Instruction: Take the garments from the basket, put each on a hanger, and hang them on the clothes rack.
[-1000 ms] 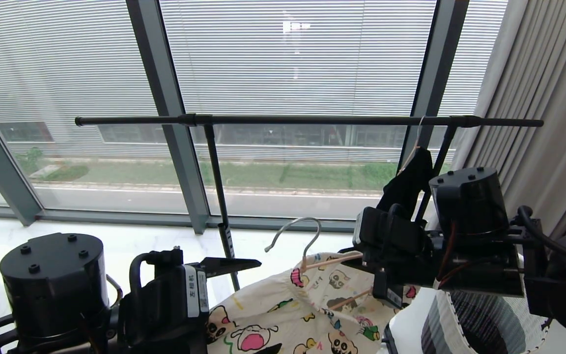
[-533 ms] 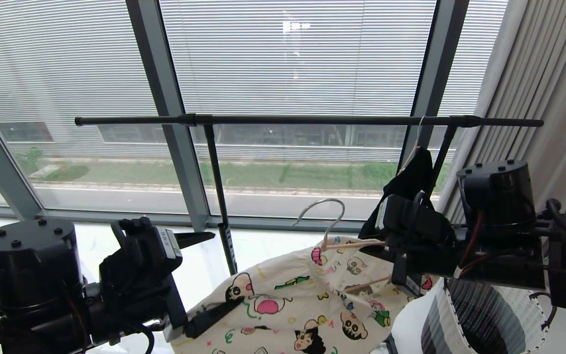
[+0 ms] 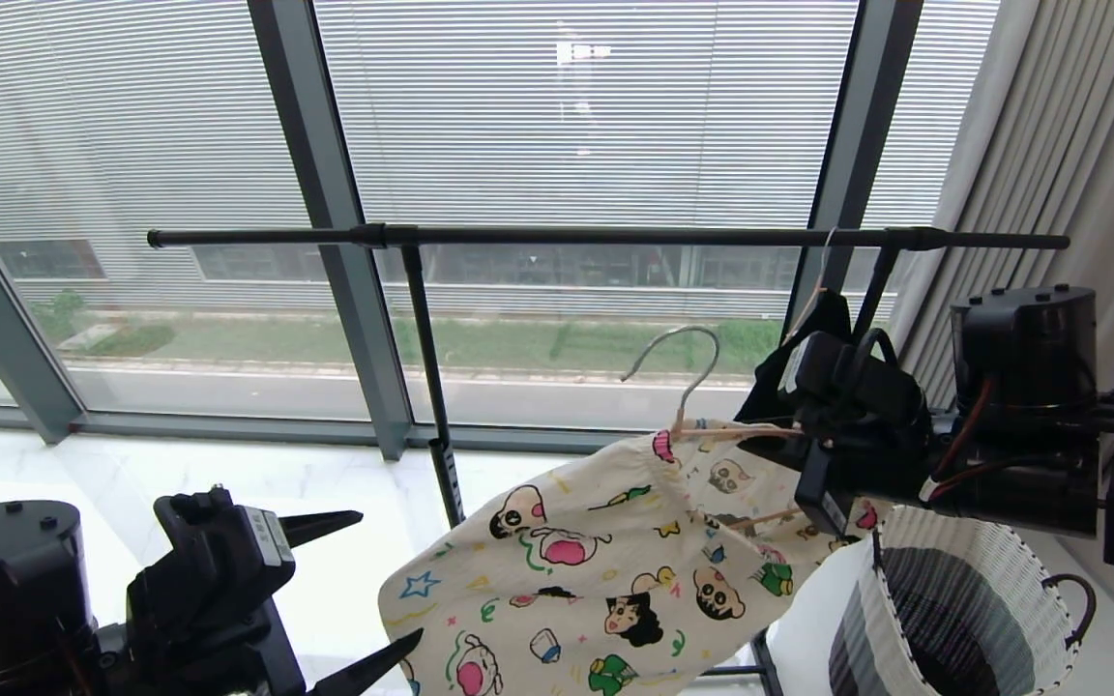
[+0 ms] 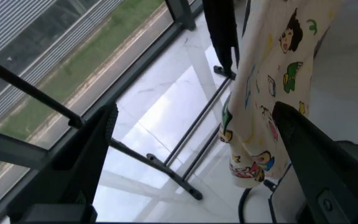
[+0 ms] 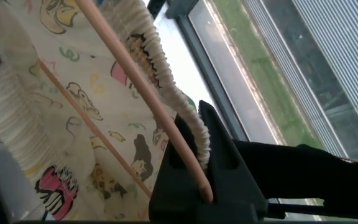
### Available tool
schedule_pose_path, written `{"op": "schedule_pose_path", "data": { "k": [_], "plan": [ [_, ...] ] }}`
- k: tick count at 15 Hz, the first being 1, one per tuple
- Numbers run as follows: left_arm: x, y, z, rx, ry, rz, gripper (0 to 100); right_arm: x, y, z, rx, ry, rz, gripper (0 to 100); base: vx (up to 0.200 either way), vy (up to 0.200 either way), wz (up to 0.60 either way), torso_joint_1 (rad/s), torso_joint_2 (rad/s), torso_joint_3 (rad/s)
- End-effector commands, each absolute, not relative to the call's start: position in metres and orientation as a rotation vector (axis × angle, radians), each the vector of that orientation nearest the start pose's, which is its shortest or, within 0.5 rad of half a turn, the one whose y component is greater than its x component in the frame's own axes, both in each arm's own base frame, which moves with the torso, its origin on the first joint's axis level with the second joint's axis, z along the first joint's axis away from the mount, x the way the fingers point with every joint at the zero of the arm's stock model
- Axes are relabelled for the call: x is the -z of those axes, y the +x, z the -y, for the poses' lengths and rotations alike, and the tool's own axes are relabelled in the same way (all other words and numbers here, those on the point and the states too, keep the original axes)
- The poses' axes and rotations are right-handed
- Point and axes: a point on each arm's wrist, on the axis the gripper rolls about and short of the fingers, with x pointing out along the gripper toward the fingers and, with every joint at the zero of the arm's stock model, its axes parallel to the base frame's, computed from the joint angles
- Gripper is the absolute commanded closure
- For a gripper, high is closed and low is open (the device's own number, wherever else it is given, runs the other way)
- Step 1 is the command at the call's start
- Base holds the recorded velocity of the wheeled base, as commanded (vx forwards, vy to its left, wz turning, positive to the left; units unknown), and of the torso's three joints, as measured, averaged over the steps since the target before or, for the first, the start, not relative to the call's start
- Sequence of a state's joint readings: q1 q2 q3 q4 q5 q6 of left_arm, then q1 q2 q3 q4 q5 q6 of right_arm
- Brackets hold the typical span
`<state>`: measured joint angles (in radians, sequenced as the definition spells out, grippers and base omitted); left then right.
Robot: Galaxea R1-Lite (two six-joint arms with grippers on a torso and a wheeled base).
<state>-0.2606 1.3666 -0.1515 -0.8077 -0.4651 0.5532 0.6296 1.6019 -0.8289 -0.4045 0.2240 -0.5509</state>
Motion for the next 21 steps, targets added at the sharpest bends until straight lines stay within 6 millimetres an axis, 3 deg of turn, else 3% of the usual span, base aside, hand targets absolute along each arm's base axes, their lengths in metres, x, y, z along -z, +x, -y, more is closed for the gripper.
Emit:
{"op": "schedule_pose_path", "data": {
  "k": [1,4,11,16,18,21],
  "plan": [
    [-0.110,0.149,0.046,0.788,0.437,-0.253,0,-0.201,0.224,-0.172,-0.912,-0.553,-0.130,100,0.000,0.000,0.00,0.000,0.00,0.000],
    [-0.108,0.148,0.043,0.746,0.298,-0.320,0,-0.206,0.224,-0.190,-0.876,-0.478,-0.154,100,0.000,0.000,0.00,0.000,0.00,0.000],
    [-0.102,0.152,0.018,0.578,0.259,-0.375,0,-0.224,0.247,-0.220,-0.781,-0.415,-0.212,100,0.000,0.000,0.00,0.000,0.00,0.000],
    [-0.110,0.150,-0.001,0.436,0.191,-0.351,0,-0.204,0.258,-0.241,-0.771,-0.400,-0.292,100,0.000,0.000,0.00,0.000,0.00,0.000],
    [-0.122,0.151,0.001,0.424,0.115,-0.311,0,-0.197,0.259,-0.255,-0.754,-0.347,-0.325,100,0.000,0.000,0.00,0.000,0.00,0.000],
    [-0.146,0.162,0.024,0.501,0.040,-0.235,0,-0.188,0.258,-0.282,-0.720,-0.302,-0.356,100,0.000,0.000,0.00,0.000,0.00,0.000]
  ]
}}
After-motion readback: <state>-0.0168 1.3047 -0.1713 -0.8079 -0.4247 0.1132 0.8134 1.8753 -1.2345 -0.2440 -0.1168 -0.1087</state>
